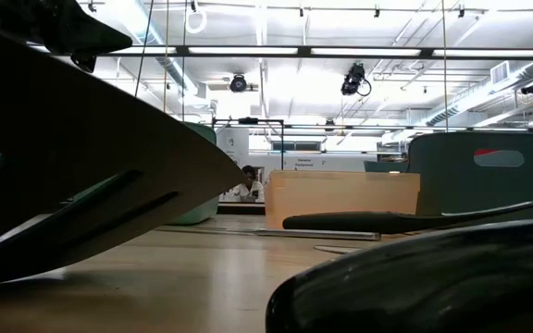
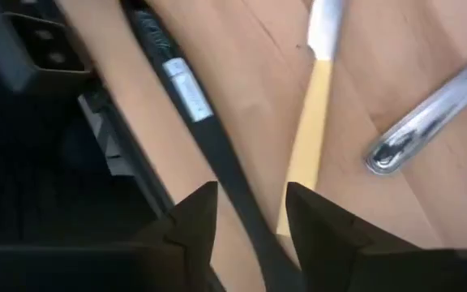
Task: Pick & Place Kitchen Items
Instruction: Put the yellow knife into the orange bin
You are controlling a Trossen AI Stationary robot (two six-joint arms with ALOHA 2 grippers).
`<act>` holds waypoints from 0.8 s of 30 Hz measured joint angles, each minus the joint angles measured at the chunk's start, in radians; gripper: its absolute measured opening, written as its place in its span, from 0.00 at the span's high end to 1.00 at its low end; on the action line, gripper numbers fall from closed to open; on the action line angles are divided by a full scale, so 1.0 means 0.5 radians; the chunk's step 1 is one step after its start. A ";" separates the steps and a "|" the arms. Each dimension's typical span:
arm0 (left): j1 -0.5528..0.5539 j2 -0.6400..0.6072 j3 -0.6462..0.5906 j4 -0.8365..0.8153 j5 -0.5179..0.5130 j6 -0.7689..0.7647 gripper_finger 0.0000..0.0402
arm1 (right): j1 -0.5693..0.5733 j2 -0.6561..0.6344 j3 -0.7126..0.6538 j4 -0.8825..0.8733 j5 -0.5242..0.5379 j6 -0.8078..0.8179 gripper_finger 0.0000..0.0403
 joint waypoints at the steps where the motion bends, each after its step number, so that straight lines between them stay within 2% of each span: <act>1: 0.000 0.000 0.000 0.000 0.000 -0.002 0.96 | -0.002 0.019 0.000 -0.004 0.002 0.036 0.60; 8: 0.000 0.000 0.000 0.000 0.015 -0.038 0.96 | -0.004 0.116 0.000 0.006 0.020 0.209 0.59; 16: 0.000 0.000 0.000 -0.001 0.016 -0.041 0.96 | -0.004 0.178 0.000 -0.027 -0.114 0.238 0.59; 24: 0.000 0.000 0.000 -0.004 0.016 -0.020 0.96 | 0.023 0.198 0.001 -0.067 -0.099 0.280 0.59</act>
